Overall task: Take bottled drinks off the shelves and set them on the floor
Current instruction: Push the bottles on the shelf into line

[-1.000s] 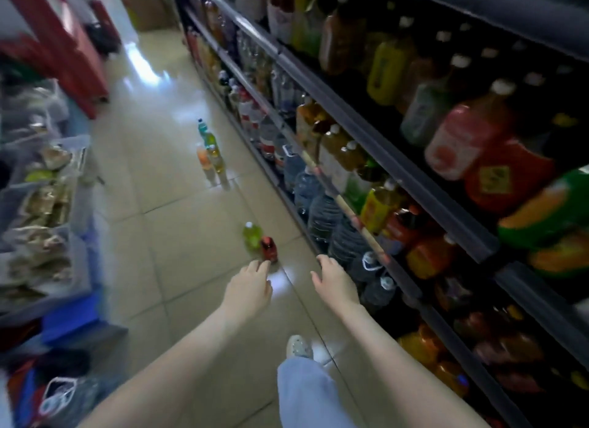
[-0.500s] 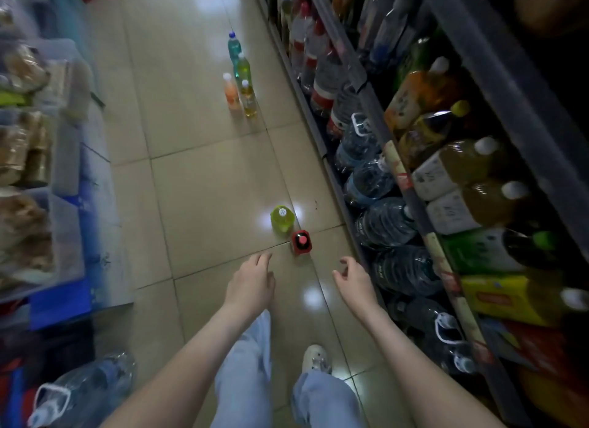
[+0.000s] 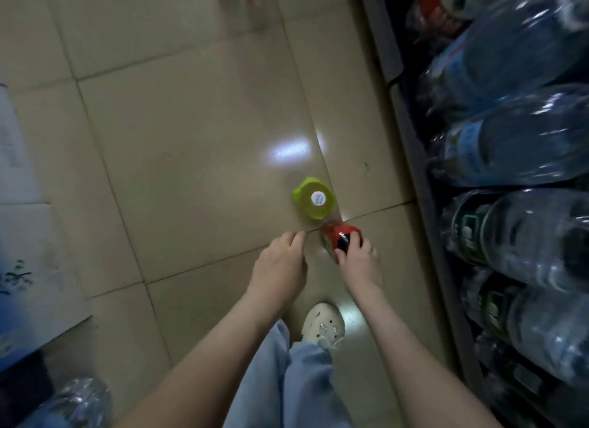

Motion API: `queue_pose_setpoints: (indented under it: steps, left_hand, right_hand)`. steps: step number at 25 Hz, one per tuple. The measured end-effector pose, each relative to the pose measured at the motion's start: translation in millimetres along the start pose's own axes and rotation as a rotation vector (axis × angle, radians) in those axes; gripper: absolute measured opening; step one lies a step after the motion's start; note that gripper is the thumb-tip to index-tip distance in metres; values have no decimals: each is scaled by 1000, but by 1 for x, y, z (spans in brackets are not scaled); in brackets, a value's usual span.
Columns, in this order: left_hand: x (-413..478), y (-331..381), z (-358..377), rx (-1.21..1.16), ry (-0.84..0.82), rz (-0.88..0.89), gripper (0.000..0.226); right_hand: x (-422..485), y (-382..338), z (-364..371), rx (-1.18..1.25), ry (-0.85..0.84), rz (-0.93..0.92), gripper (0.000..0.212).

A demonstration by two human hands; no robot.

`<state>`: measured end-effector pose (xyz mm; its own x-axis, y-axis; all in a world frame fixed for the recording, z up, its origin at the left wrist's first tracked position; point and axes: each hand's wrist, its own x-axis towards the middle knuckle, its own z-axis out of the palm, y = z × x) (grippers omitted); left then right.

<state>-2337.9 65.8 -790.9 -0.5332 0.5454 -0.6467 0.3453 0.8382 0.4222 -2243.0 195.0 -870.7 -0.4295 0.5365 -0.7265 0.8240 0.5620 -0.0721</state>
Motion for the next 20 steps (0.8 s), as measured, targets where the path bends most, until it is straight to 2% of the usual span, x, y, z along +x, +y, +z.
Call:
queue_pose_setpoints:
  steps: [4, 8, 11, 14, 17, 20]
  left_hand:
    - [23, -8, 22, 43, -62, -6, 50]
    - [-5, 15, -12, 31, -111, 49, 58]
    - [-39, 58, -75, 45, -253, 233, 79]
    - [-91, 122, -165, 16, -393, 456, 97]
    - [-152, 183, -259, -70, -385, 575, 94]
    - [-197, 232, -336, -125, -295, 613, 88]
  right_hand:
    - [34, 13, 19, -29, -33, -10, 40]
    - [-19, 24, -37, 267, -9, 5, 28]
    - [-116, 26, -135, 300, 33, -122, 23]
    - [-230, 19, -266, 379, 98, -322, 21]
    - [-332, 7, -381, 492, 181, -469, 18]
    - [-391, -9, -455, 685, 337, -440, 15]
